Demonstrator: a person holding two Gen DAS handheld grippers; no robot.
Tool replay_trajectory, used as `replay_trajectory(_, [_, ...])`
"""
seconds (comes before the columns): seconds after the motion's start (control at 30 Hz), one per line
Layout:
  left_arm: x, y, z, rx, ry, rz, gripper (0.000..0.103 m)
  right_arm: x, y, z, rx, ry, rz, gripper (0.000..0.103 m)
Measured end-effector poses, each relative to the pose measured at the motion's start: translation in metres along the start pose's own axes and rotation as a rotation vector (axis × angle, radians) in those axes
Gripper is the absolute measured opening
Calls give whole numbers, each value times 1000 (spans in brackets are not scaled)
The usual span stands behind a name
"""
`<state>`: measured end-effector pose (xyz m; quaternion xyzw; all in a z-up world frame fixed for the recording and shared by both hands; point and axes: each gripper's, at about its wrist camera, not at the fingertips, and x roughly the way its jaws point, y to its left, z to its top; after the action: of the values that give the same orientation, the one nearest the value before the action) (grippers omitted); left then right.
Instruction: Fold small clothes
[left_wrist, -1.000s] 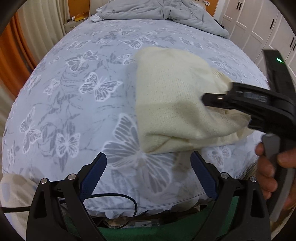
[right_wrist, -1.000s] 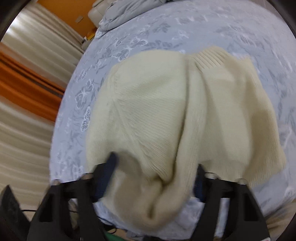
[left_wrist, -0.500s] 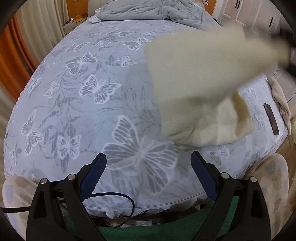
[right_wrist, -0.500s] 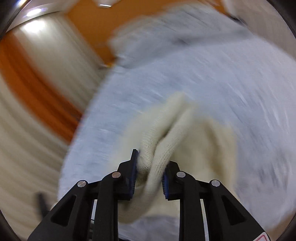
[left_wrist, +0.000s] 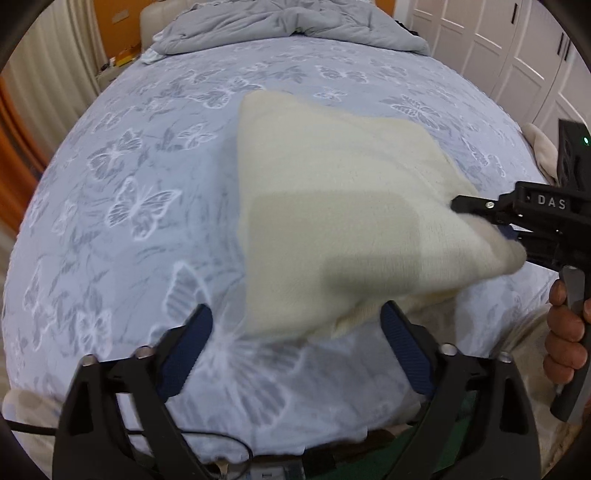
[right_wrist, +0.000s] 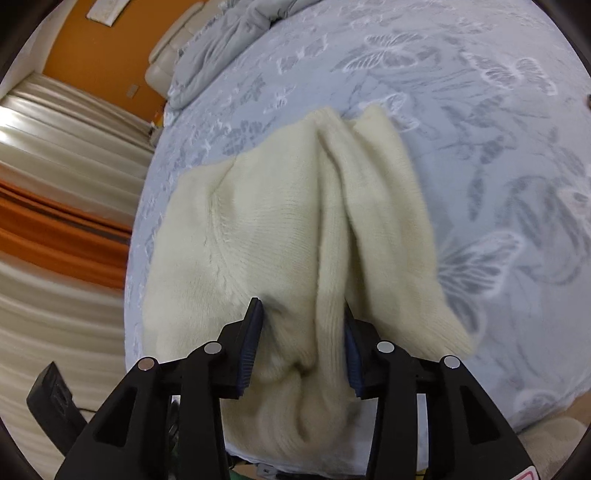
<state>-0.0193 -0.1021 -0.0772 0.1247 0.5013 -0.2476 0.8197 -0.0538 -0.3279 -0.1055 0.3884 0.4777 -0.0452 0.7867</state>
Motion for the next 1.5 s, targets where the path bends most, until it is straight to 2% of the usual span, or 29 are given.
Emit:
replay_trajectory(0.03, [9,-1,4,9,38,-11,53,0,7,4,-16,2,-10,19])
replay_trajectory(0.07, [14,0,8,5,56,-2,50,-11,20,6,-55,-29,8,17])
replay_trajectory(0.1, [13,2,11,-13,55,-13,40,-29,36,10,-104,-90,42,16])
replay_trajectory(0.13, [4,7,16,-49,40,-51,36,-53,51,13,-148,-162,84,15])
replay_trajectory(0.2, [-10,16,22,-106,11,-111,32,-87,67,16,-193,-248,163,13])
replay_trajectory(0.27, [-19,22,27,-140,2,-157,30,-107,68,14,-231,-305,153,13])
replay_trajectory(0.33, [-14,16,29,-112,20,-145,30,-88,41,12,-213,-261,38,13])
replay_trajectory(0.37, [-8,12,28,-100,34,-125,30,-57,14,13,-160,-174,-61,13])
replay_trajectory(0.4, [4,8,26,-91,65,-114,30,-31,-10,11,-105,-83,-113,13])
replay_trajectory(0.43, [11,8,24,-95,89,-120,31,-10,-31,7,-52,-2,-128,11])
replay_trajectory(0.5, [24,6,18,-98,128,-96,31,-15,-47,5,68,-14,-21,13])
replay_trajectory(0.53, [24,4,13,-88,130,-70,31,-23,-44,6,66,-31,-16,13])
replay_trajectory(0.6, [16,1,10,-74,126,-63,32,-46,-30,4,10,-108,-135,20])
replay_trajectory(0.63, [5,3,10,-76,124,-82,32,-57,-25,2,-22,-144,-188,24])
replay_trajectory(0.67, [-5,5,10,-84,109,-107,34,-73,-18,-1,-49,-194,-212,24])
replay_trajectory(0.7, [-23,9,11,-101,72,-147,38,-83,-12,-3,-62,-222,-193,24])
replay_trajectory(0.8, [-53,11,18,-132,-3,-180,46,-94,25,-7,-142,-236,-70,20])
replay_trajectory(0.87, [-58,7,30,-154,-34,-190,49,-79,55,-9,-222,-176,-15,20])
replay_trajectory(0.93, [-44,2,42,-151,-20,-158,50,-51,67,-15,-280,-95,-26,19])
replay_trajectory(1.0, [-17,1,46,-133,26,-88,50,6,58,-24,-322,38,-161,12])
replay_trajectory(1.03, [5,2,45,-120,82,-48,52,30,47,-28,-325,93,-207,10])
replay_trajectory(1.1, [35,6,35,-144,191,-71,52,24,50,-27,-305,86,-197,10])
replay_trajectory(1.13, [37,10,32,-161,194,-75,53,16,57,-24,-304,76,-199,12])
replay_trajectory(1.23, [23,19,29,-200,177,-96,53,-17,87,-21,-352,0,-134,15])
replay_trajectory(1.33, [-3,28,27,-210,148,-82,53,-21,113,-19,-410,-30,-96,15])
replay_trajectory(1.37, [-14,32,27,-197,128,-57,55,-14,118,-20,-420,-16,-83,15])
replay_trajectory(1.43, [-32,45,24,-175,87,5,65,5,123,-19,-425,24,-85,15])
replay_trajectory(1.47, [-35,56,25,-174,74,31,67,26,125,-24,-423,71,-88,16])
replay_trajectory(1.5, [-39,64,24,-177,66,52,67,41,127,-33,-435,93,-124,17])
